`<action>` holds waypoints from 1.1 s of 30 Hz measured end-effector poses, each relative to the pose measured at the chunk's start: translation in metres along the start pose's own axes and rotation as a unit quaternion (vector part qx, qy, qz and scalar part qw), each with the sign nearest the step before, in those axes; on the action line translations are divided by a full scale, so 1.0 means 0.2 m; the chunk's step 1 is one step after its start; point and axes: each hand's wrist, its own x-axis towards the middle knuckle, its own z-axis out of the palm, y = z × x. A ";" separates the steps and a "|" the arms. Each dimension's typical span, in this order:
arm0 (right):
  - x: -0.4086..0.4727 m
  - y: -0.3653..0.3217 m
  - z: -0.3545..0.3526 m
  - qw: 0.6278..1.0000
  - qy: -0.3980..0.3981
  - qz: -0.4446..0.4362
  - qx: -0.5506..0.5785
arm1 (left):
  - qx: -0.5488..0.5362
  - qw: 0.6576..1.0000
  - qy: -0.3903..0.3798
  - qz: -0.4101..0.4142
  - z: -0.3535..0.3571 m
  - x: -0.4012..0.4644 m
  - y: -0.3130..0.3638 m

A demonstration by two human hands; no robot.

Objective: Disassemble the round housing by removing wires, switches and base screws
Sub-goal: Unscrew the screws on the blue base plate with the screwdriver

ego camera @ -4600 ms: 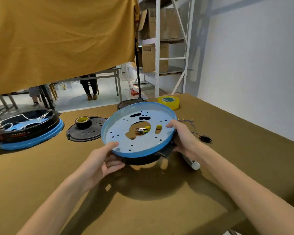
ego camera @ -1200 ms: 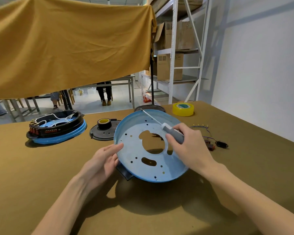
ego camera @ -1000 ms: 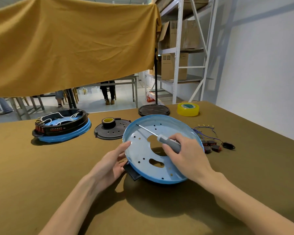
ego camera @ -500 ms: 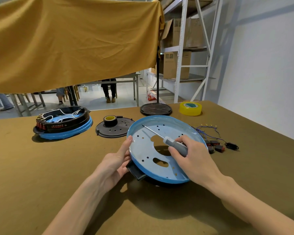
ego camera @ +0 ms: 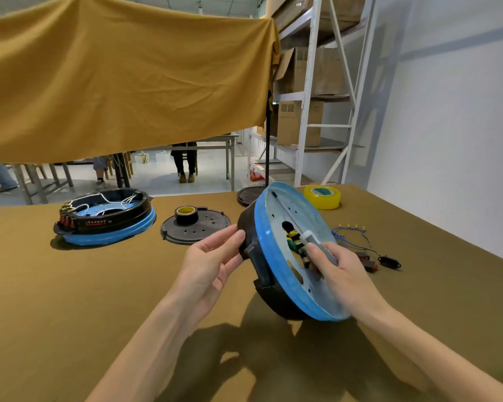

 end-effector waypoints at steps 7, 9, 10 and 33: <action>0.09 -0.19 -0.05 0.951 -0.040 0.161 0.260 | 0.234 0.950 0.041 0.202 0.22 0.02 0.11; 0.09 -0.21 -0.08 0.910 -0.044 0.200 0.362 | 0.264 0.933 0.037 0.241 0.25 0.01 0.10; 0.09 -0.22 -0.09 0.887 -0.040 0.215 0.406 | 0.284 0.924 0.031 0.256 0.26 0.00 0.08; 0.01 -0.09 -0.23 0.879 -0.001 0.153 0.453 | 0.431 0.825 -0.072 0.358 0.36 -0.07 -0.16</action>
